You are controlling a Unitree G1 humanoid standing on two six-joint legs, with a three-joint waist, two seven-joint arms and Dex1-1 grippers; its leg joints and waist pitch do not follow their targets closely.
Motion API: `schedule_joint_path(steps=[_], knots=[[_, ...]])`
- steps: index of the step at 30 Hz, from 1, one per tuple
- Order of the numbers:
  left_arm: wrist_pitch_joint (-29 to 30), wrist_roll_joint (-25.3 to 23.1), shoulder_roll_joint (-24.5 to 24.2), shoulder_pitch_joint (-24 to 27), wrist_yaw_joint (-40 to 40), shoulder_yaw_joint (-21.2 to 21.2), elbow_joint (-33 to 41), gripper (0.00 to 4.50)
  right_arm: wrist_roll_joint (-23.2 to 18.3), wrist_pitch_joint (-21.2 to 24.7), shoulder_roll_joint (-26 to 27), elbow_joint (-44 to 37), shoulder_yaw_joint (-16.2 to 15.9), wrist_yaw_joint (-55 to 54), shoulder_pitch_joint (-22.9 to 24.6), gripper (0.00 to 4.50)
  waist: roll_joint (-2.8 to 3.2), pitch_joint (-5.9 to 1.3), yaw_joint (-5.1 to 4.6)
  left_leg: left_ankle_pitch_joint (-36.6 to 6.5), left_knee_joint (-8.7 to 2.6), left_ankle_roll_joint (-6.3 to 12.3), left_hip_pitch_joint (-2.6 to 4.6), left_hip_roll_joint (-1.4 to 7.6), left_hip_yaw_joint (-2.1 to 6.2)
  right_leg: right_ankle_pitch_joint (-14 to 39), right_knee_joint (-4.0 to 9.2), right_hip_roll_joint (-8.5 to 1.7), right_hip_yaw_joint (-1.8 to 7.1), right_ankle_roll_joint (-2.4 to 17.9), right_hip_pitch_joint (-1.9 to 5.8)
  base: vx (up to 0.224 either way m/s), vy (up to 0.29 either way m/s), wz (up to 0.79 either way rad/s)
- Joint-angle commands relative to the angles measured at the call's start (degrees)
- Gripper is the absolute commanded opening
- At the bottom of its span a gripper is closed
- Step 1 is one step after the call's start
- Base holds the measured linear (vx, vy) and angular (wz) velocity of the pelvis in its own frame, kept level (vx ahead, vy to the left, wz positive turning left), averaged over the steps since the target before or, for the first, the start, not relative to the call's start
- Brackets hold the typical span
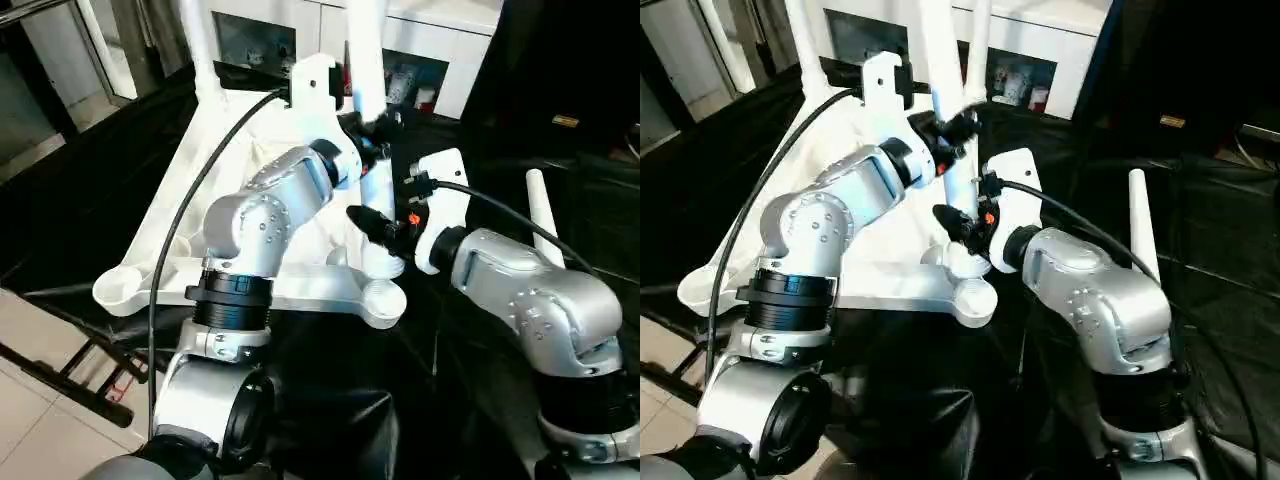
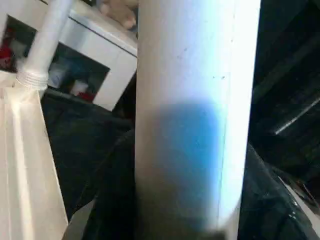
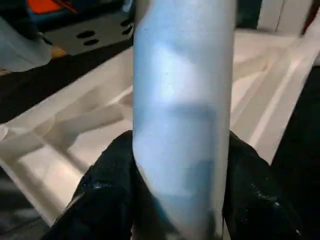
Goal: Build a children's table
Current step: Pick table leg
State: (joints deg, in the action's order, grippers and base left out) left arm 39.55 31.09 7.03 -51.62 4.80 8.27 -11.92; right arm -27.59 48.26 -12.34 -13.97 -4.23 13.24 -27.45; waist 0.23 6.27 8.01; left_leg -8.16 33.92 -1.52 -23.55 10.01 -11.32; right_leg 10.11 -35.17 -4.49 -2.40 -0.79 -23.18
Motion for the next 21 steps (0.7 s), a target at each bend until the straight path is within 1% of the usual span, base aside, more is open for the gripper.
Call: schedule_joint_path(steps=[1, 2, 3, 4, 5, 6, 7, 9, 10, 11, 12, 13, 14, 15, 16, 17, 18, 19, 20, 21], knots=[[-0.81, -0.41, 0.3, 0.47, -0.66, 0.76, 1.16, 1.84, -1.94, -2.29, 1.2, -0.19, 1.89, 0.78, -0.06, 2.43, -0.26, -5.6, -0.36, -11.8, -3.65, -2.19, 1.87, 2.47, 1.79, 8.8, 3.98, -3.55, 2.0, 8.64, 2.4, 0.0, 0.0, 0.0], [-0.68, -0.29, 0.2, 0.61, -0.29, 0.64, 1.24, 1.84, -2.18, -2.08, 1.16, -0.15, 1.85, 1.05, 0.01, 2.57, -0.25, -5.62, -0.32, -11.63, -3.62, -2.09, 1.93, 2.48, 1.76, 8.48, 3.98, -3.48, 2.01, 8.64, 2.4, 0.0, 0.0, 0.0], [-0.53, -0.06, 0.16, 0.78, 0.06, 0.6, 1.32, 1.84, -2.58, -1.65, 1.2, -0.09, 2.02, 1.19, 0.2, 2.57, -0.3, -5.44, -0.4, -11.58, -3.69, -1.91, 1.88, 2.48, 1.75, 8.18, 3.97, -3.44, 2.05, 8.71, 2.36, 0.0, 0.0, 0.0], [-0.52, 0.31, -0.01, 1.15, 0.53, 0.48, 1.6, 1.84, -2.77, -1.42, 1.71, 0.14, 2.26, 1.16, 0.49, 2.7, -0.12, -5.37, -0.36, -12.18, -3.69, -1.68, 1.9, 2.49, 1.76, 8.65, 3.99, -3.53, 2.05, 8.85, 2.28, 0.0, 0.0, 0.0], [-0.52, 0.31, -0.01, 1.15, 0.53, 0.48, 1.6, 1.84, -2.77, -1.42, 1.71, 0.14, 2.26, 1.16, 0.49, 2.7, -0.14, -5.4, -0.4, -12.3, -3.69, -1.67, 1.92, 2.5, 1.8, 8.82, 4.01, -3.54, 2.01, 8.95, 2.29, 0.0, 0.0, 0.0], [-0.45, 0.38, -0.15, 1.32, 0.63, 0.43, 1.9, 1.84, -3.16, -1.16, 2.05, 0.24, 2.56, 1.17, 0.58, 2.85, -0.06, -5.41, -0.36, -12.24, -3.69, -1.76, 1.95, 2.49, 1.78, 8.84, 4.04, -3.49, 2.02, 8.96, 2.3, 0.0, 0.0, 0.0], [-0.28, 0.76, -0.43, 1.43, 1.21, 0.44, 2.2, 1.84, -3.27, -1.14, 2.07, 0.32, 2.55, 1.6, 0.61, 2.98, 0.09, -5.26, -0.42, -12.73, -3.8, -1.88, 1.92, 2.5, 1.82, 9.22, 4.09, -3.46, 2.03, 8.85, 2.22, 0.0, 0.0, 0.0], [0.11, 1.14, -1.46, 1.45, 2.75, 0.2, 2.65, 1.84, -3.44, -0.97, 1.53, 0.81, 3.02, 2.49, 0.38, 3.06, -0.1, -5.17, -0.42, -13.26, -3.92, -2.14, 2.03, 2.51, 1.83, 9.99, 4.18, -3.45, 2.03, 8.4, 2.17, 0.0, 0.0, 0.0], [0.59, 1.73, -2.36, 1.44, 4.95, -0.27, 3.02, 1.84, -4.37, -0.18, 0.51, 0.75, 3.66, 3.94, 0.27, 3.22, -0.15, -5.01, -0.44, -13.91, -4.01, -2.27, 2.07, 2.52, 1.83, 10.77, 4.32, -3.45, 2.04, 8.2, 2.06, 0.0, 0.0, 0.0], [0.85, 2.05, -2.82, 1.45, 6.11, -0.52, 3.2, 1.84, -4.93, 0.3, -0.03, 0.71, 4.02, 4.75, 0.23, 3.22, -0.08, -5.05, -0.34, -14.12, -4.02, -2.34, 2.18, 2.54, 1.88, 11.11, 4.26, -3.51, 2.02, 8.07, 2.14, 0.0, 0.0, 0.0], [1.4, 2.65, -3.39, 1.6, 7.74, -0.7, 3.39, 1.84, -5.97, 1.28, -0.87, 0.82, 4.32, 6.39, 0.29, 3.22, -0.07, -4.88, -0.4, -14.27, -4.06, -2.36, 2.2, 2.56, 1.86, 11.01, 4.24, -3.41, 2.04, 7.95, 2.07, 0.0, 0.0, 0.0], [2.15, 3.53, -4.19, 2.31, 10.55, -1.18, 3.65, 1.84, -7.3, 2.04, -2.32, 1.0, 4.56, 9.24, 0.83, 3.22, -0.47, -4.94, -0.45, -13.94, -4.08, -2.28, 2.14, 2.6, 1.8, 10.62, 4.2, -3.43, 2.05, 8.02, 2.15, 0.0, 0.0, 0.0], [3.39, 4.41, -4.95, 2.6, 12.56, -1.65, 4.04, 1.84, -9.33, 3.77, -3.66, 0.81, 5.3, 11.41, 1.01, 3.22, -0.47, -5.03, -0.38, -13.61, -3.96, -2.03, 2.17, 2.49, 1.79, 10.4, 4.08, -3.47, 2.03, 8.14, 2.3, 0.0, 0.0, 0.0], [3.39, 4.41, -4.95, 2.6, 12.56, -1.65, 4.04, 1.84, -9.33, 3.77, -3.66, 0.81, 5.3, 11.41, 1.01, 3.27, -0.36, -4.9, -0.3, -12.68, -3.93, -1.63, 1.97, 2.56, 1.72, 9.93, 4.1, -3.6, 2.13, 8.49, 2.23, 0.0, 0.0, 0.0], [4.13, 4.9, -5.39, 2.79, 13.75, -1.99, 4.27, 1.84, -10.62, 4.85, -4.47, 0.69, 5.79, 12.69, 1.14, 3.29, -0.45, -5.04, -0.3, -12.25, -3.84, -1.4, 1.96, 2.5, 1.67, 9.81, 4.05, -3.62, 2.08, 8.82, 2.28, 0.0, 0.0, 0.0], [5.78, 6.52, -6.32, 2.59, 16.87, -2.7, 4.84, 1.84, -13.46, 7.63, -6.88, 0.24, 6.98, 15.47, 1.04, 3.29, -0.64, -4.9, -0.4, -11.55, -3.84, -1.1, 1.79, 2.53, 1.61, 9.65, 4.11, -3.65, 2.11, 9.2, 2.23, 0.0, 0.0, 0.0], [7.64, 8.51, -7.08, 2.14, 20.0, -3.1, 5.11, 1.84, -16.28, 10.12, -9.07, 0.03, 8.18, 18.31, 0.77, 3.29, -0.14, -5.05, -0.21, -11.38, -3.73, -0.94, 2.02, 2.4, 1.72, 9.78, 3.98, -3.7, 2.04, 9.4, 2.38, 0.0, 0.0, 0.0], [8.67, 10.07, -7.56, 1.63, 22.56, -3.29, 5.1, 1.84, -18.01, 11.41, -10.76, -0.09, 9.04, 20.57, 0.56, 3.29, 0.19, -5.15, 0.17, -11.09, -3.51, -0.73, 2.38, 2.62, 1.63, 9.56, 3.91, -3.68, 2.14, 9.92, 2.23, 0.0, 0.0, 0.0], [8.67, 10.07, -7.56, 1.63, 22.56, -3.29, 5.1, 1.84, -18.01, 11.41, -10.76, -0.09, 9.04, 20.57, 0.56, 3.29, -0.02, -5.0, 0.14, -10.89, -3.6, -0.68, 2.06, 2.59, 1.57, 9.1, 3.97, -3.61, 2.1, 10.48, 2.3, 0.0, 0.0, 0.0], [8.92, 10.84, -7.5, 0.68, 23.72, -3.37, 4.92, 1.84, -19.72, 12.89, -12.24, -0.09, 10.22, 22.14, 0.21, 3.29, 0.76, -5.38, 0.26, -10.99, -3.52, -1.0, 2.08, 2.62, 1.73, 8.89, 3.73, -3.65, 2.01, 10.88, 2.43, 0.0, 0.0, 0.0]])
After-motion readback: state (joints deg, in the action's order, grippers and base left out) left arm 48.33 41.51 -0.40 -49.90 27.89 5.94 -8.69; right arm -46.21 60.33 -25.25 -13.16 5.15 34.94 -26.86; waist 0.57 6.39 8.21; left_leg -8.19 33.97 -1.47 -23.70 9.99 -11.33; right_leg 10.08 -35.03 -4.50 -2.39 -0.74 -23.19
